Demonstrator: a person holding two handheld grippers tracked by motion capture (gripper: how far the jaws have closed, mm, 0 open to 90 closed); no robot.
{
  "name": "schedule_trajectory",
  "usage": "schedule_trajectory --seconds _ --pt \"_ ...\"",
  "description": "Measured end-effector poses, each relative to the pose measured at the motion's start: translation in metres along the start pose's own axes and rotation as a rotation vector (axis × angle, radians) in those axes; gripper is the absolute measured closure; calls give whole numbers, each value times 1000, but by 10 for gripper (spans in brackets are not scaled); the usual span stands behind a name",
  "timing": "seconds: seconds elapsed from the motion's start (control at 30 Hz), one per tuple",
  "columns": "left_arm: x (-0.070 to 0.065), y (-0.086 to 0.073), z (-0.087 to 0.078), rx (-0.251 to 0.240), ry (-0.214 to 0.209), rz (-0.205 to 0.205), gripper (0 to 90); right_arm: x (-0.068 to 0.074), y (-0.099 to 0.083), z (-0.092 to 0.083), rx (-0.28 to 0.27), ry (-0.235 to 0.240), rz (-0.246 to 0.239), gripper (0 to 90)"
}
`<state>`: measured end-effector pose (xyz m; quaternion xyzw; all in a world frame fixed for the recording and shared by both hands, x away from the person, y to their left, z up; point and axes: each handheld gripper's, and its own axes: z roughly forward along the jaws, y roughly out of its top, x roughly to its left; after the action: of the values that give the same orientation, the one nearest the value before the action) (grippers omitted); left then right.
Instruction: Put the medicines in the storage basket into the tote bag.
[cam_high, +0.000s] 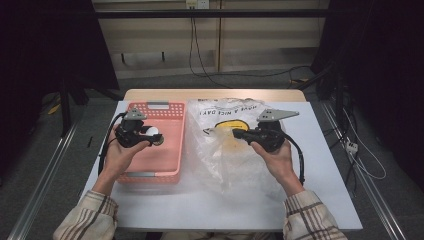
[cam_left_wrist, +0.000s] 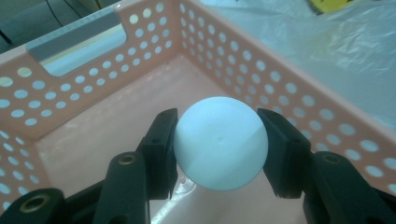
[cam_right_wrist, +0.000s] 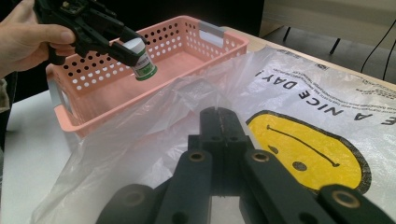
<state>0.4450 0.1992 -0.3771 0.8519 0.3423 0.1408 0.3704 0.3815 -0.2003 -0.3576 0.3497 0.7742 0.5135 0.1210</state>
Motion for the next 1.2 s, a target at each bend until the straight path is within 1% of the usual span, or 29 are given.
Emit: schedule_trajectory --seconds 0.07,0.1,0.17,0.2,0.27,0.3,0.37,0.4,0.43,0.5,0.53,0.6,0.63,0.73,0.77,0.8,0.83,0.87,0.9,0.93,0.97,1.13,1.2 --pt "-3 1 -4 -23 -4 12 509 0 1 0 -3 -2 3 900" --pt "-6 2 -6 -33 -12 7 509 0 1 0 -2 -2 2 900" --pt "-10 4 -10 -51 -23 22 509 -1 1 1 0 -4 0 900" --pt "-13 5 -12 -65 -31 15 509 -1 1 1 -1 -4 1 900" --pt "-18 7 -15 -83 -37 16 510 -1 2 1 -2 -5 0 900" --pt "-20 9 -18 -88 -42 26 510 -1 2 1 -3 -5 -1 900" --pt "-25 11 -20 -113 -56 16 510 -2 2 1 -3 -4 0 900" --pt "-28 12 -22 -117 -57 25 509 -2 2 0 -3 -4 1 900" --pt "-31 13 -23 -119 -63 19 510 -2 2 0 -5 -6 -1 900" --pt "-36 15 -25 -129 -63 36 510 -1 2 -1 -7 -8 0 900" --pt "-38 16 -27 -134 -69 30 510 -1 2 -1 -9 -5 -2 900" --pt "-42 20 -30 -153 -73 43 510 0 3 -1 -10 -4 -2 900" --pt "-45 21 -32 -165 -79 43 510 -1 3 -1 -11 -4 -3 900" --pt "-54 26 -35 -189 -94 65 510 -1 3 -1 -12 -5 -3 900" --pt "-57 27 -34 -196 -106 67 510 -1 2 -1 -12 -7 -3 900" --pt "-61 28 -34 -194 -118 66 510 -1 2 -1 -10 -7 -4 900" --pt "-64 30 -33 -199 -121 79 510 -1 2 -1 -9 -9 -6 900" --pt "-68 31 -33 -206 -132 77 510 0 3 -2 -9 -9 -8 900" --pt "-71 32 -33 -200 -131 95 510 0 3 -2 -11 -8 -8 900" --pt "-74 33 -33 -204 -149 88 510 0 3 -2 -11 -9 -8 900" --pt "-77 34 -33 -208 -157 86 510 0 3 -2 -12 -10 -8 900" --pt "-91 40 -39 -243 -166 103 510 1 2 -2 -9 -10 -8 900" --pt "-97 42 -42 -256 -179 105 510 2 2 -2 -11 -5 -10 900"
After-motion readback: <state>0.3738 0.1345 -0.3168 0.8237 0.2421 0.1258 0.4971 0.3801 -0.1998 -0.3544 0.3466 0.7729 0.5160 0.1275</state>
